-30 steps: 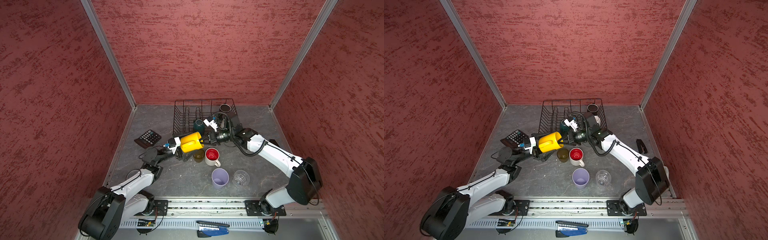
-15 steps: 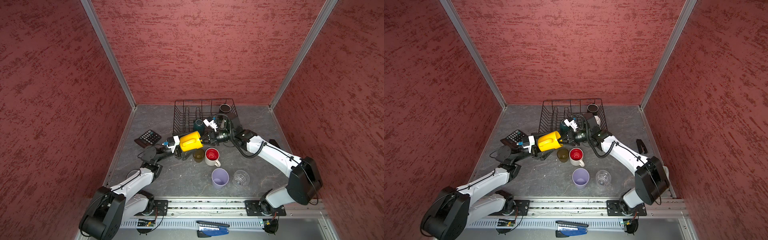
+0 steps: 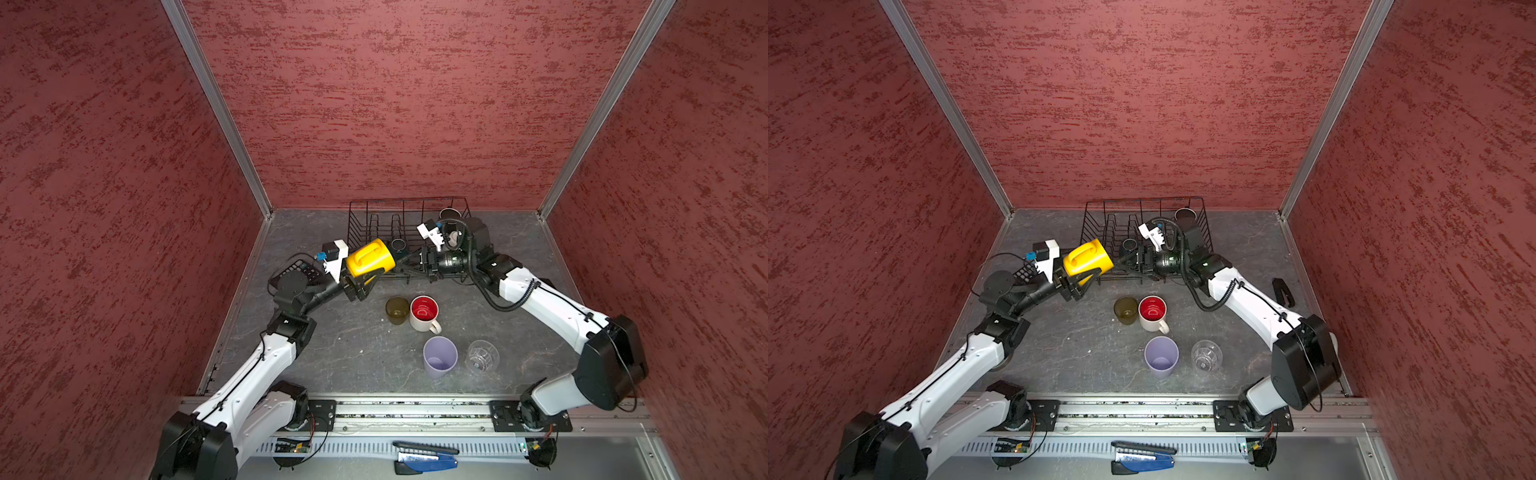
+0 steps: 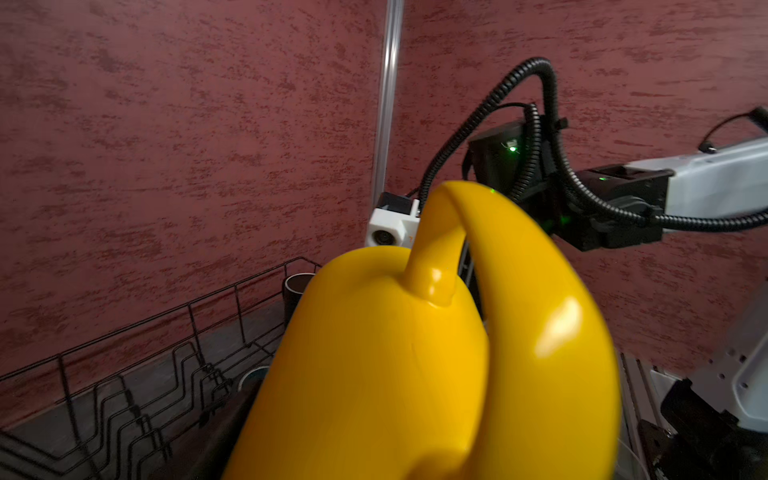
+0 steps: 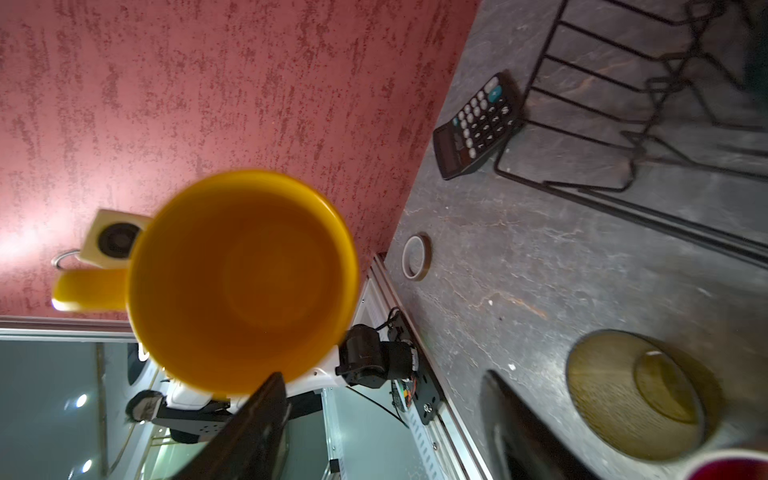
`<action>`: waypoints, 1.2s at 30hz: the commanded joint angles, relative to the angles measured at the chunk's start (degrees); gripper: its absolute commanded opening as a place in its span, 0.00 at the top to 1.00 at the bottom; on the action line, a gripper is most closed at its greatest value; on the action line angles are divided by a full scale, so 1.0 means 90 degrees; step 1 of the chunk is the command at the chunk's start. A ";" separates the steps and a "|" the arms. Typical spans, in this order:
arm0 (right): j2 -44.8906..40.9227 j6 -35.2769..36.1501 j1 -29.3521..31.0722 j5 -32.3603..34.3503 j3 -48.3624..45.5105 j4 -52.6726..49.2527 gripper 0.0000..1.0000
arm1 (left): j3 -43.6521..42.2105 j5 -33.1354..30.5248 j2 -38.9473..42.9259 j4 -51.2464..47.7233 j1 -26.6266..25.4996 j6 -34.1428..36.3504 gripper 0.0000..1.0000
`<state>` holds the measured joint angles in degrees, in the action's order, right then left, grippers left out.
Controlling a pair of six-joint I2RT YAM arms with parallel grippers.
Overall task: Load the cups into the dish rack
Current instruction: 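Carry the yellow mug into the rack with the left gripper while the right gripper withdraws, then lower the yellow mug upright into the rack beside the green mug with the left gripper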
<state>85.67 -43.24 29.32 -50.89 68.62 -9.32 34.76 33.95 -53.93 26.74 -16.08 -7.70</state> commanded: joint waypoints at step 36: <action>-0.1006 0.2564 -0.1686 0.1919 0.0211 -0.2077 0.01 | 0.7524 -0.2680 -0.6248 -0.8549 -0.0025 -0.1447 1.00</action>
<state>77.87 -21.78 14.44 -34.52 71.48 -27.40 99.11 12.51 -108.44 -49.28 -15.46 -20.29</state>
